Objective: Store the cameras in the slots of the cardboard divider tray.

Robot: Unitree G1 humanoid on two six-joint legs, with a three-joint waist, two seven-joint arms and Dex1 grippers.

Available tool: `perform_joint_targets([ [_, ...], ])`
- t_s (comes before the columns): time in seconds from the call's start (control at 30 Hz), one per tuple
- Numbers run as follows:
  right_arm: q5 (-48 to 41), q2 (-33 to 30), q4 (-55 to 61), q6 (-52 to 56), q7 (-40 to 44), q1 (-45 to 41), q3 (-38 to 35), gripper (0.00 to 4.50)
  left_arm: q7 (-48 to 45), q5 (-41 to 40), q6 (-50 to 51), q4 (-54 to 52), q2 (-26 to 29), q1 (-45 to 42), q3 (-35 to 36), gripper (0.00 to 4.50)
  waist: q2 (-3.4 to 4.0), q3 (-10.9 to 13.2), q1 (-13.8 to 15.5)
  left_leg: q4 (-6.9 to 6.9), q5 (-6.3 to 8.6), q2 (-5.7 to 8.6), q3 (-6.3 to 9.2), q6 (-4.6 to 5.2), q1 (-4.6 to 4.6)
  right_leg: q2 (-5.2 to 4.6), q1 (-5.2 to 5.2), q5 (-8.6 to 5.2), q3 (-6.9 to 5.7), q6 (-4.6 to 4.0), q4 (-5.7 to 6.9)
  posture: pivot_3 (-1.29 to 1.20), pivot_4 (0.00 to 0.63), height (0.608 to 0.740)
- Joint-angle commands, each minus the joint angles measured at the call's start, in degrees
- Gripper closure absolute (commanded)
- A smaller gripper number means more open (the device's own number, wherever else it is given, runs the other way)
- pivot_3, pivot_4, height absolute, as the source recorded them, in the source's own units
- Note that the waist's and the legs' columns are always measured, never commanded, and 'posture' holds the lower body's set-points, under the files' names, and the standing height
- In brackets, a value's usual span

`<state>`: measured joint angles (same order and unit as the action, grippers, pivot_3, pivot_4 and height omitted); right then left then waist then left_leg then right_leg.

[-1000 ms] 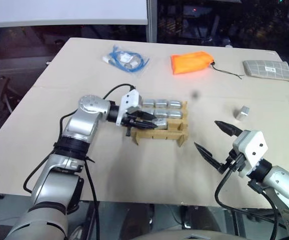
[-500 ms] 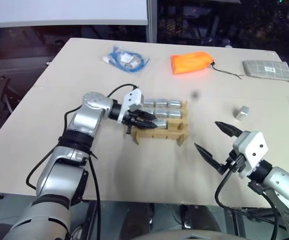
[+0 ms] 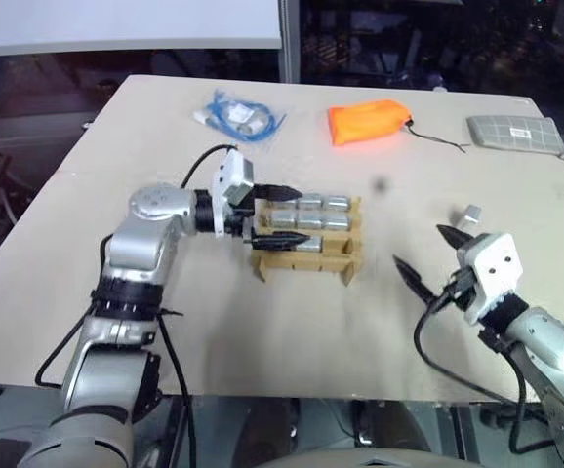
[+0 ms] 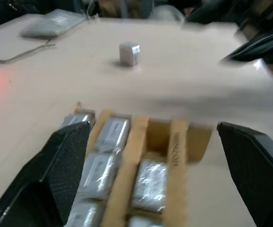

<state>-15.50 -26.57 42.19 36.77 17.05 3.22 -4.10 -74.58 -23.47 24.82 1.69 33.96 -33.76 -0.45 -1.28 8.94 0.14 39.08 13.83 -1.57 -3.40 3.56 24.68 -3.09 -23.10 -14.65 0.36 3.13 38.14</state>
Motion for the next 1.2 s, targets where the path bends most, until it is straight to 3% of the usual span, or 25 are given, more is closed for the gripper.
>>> perform_joint_targets([
  [0.03, 2.97, 1.23, -4.99, 5.65, -6.59, -6.63, -3.86, 0.00, 4.94, -5.30, 5.56, -12.25, 1.10, 5.00, 3.41, 0.01, 0.01, 0.00, -0.07, 0.00, 0.00, 0.00, 0.00, 0.00, -0.01, 0.00, 0.00, 0.00, 0.00, 0.00, 0.00, 0.00, 0.150, 0.740],
  [0.33, 5.57, 4.75, -23.64, 10.79, -12.98, -20.89, -7.59, 0.00, 19.42, -14.15, 14.75, -34.57, 0.90, 20.92, 8.77, 0.01, 0.07, 0.04, -0.37, -0.08, 0.00, 0.04, -0.05, -0.01, -0.02, -0.05, -0.02, 0.01, 0.10, -0.01, -0.04, 0.00, 0.150, 0.740],
  [0.73, 6.20, 7.31, -40.18, 7.16, -14.78, -29.42, -9.38, 0.00, 28.49, -17.32, 14.22, -41.93, 2.07, 29.09, 11.16, 0.01, 0.12, 0.05, -0.79, -0.28, 0.00, 0.09, -0.10, -0.01, -0.07, -0.05, -0.06, 0.01, 0.16, -0.01, -0.06, 0.00, 0.150, 0.740],
  [1.0, 6.13, 7.40, -43.57, 5.30, -14.99, -31.42, -9.50, 3.73, 29.07, -18.04, 12.60, -41.81, 2.94, 30.64, 10.84, 0.00, 0.13, 0.05, -0.88, -0.45, 0.00, 0.09, -0.22, -0.02, -0.10, -0.04, -0.17, 0.01, 0.30, -0.01, -0.07, 0.00, 0.150, 0.740],
  [1.2, 6.71, 5.93, -42.74, 5.49, -13.75, -30.56, -8.64, 3.77, 28.59, -17.76, 11.34, -40.86, 3.39, 30.89, 10.20, 0.00, 0.13, 0.05, -0.89, -0.57, 0.00, 0.09, -0.33, -0.02, -0.11, -0.04, -0.24, 0.01, 0.40, -0.01, -0.10, 0.00, 0.150, 0.740],
])
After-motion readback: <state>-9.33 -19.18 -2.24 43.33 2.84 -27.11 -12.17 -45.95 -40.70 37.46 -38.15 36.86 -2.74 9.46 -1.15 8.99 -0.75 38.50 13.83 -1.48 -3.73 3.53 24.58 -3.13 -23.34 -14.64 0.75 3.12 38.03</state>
